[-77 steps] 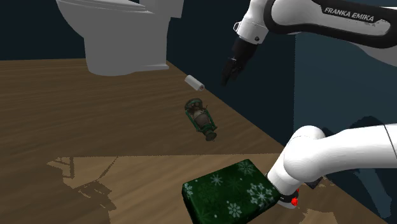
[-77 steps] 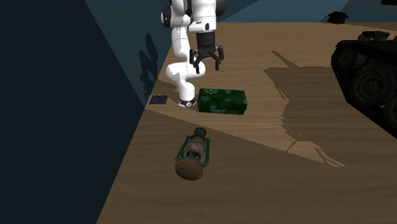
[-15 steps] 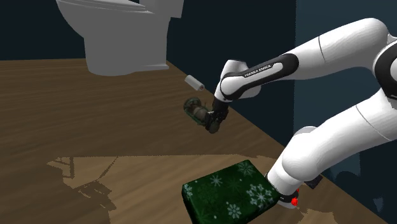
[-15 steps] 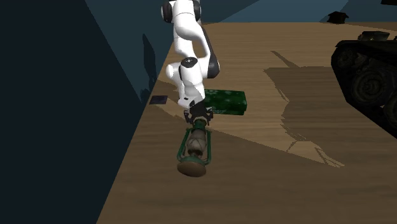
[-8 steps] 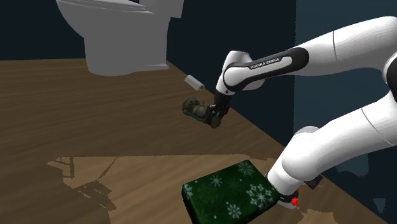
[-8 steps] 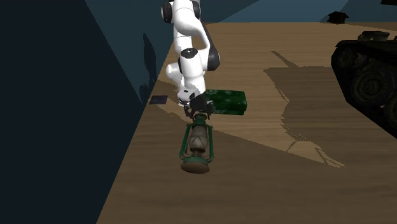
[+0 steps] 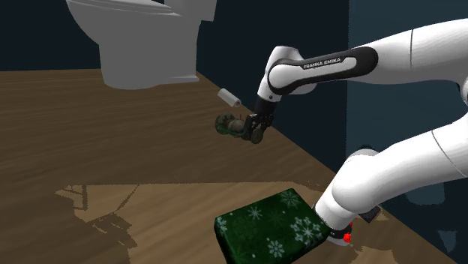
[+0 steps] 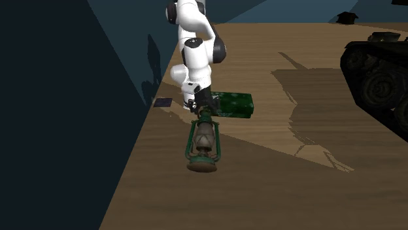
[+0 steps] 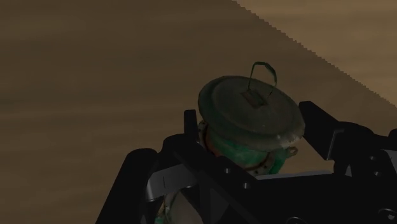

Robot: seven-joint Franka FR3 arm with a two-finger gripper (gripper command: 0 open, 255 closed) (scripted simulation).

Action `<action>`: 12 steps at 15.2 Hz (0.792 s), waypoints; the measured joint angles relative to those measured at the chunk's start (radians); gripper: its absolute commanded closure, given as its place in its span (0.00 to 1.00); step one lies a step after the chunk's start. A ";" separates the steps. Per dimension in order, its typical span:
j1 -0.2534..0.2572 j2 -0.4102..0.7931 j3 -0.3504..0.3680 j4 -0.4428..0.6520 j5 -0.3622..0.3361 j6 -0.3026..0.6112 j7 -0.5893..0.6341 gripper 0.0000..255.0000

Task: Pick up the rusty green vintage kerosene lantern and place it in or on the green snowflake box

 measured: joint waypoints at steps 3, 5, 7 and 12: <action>-0.002 -0.013 0.000 0.031 -0.004 -0.043 0.006 1.00; -0.003 -0.024 0.000 0.048 -0.006 -0.071 0.010 1.00; 0.006 -0.069 0.016 0.020 0.001 -0.086 0.031 1.00; 0.048 -0.265 0.084 -0.110 0.045 -0.140 0.116 1.00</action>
